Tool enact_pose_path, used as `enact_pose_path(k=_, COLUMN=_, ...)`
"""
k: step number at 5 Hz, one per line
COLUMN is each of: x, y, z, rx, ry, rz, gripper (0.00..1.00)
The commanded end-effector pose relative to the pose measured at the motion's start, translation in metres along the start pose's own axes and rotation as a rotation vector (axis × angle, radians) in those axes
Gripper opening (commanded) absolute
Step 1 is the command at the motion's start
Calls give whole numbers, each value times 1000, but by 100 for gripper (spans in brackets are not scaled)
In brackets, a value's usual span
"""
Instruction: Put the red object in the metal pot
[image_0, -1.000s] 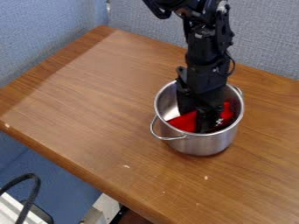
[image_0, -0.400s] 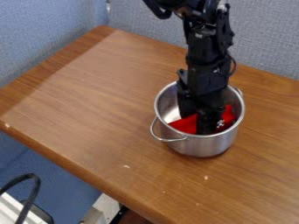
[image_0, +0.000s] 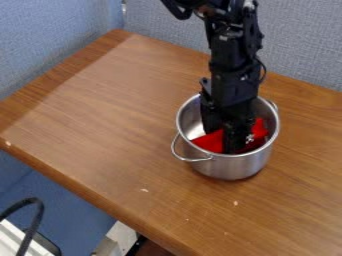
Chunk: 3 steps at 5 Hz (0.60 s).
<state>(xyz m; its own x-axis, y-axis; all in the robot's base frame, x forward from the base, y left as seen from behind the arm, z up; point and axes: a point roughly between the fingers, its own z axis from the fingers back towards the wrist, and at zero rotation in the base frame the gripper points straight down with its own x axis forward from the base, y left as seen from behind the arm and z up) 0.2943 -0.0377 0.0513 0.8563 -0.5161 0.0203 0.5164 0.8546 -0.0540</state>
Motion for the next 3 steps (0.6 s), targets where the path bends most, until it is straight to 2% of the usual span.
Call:
enact_pose_path(k=1, x=7, y=6, z=28, rx=24, ry=-89, rz=13, gripper=0)
enact_pose_path(k=3, x=7, y=7, z=35, rx=9, ry=-107, rz=20, gripper=0)
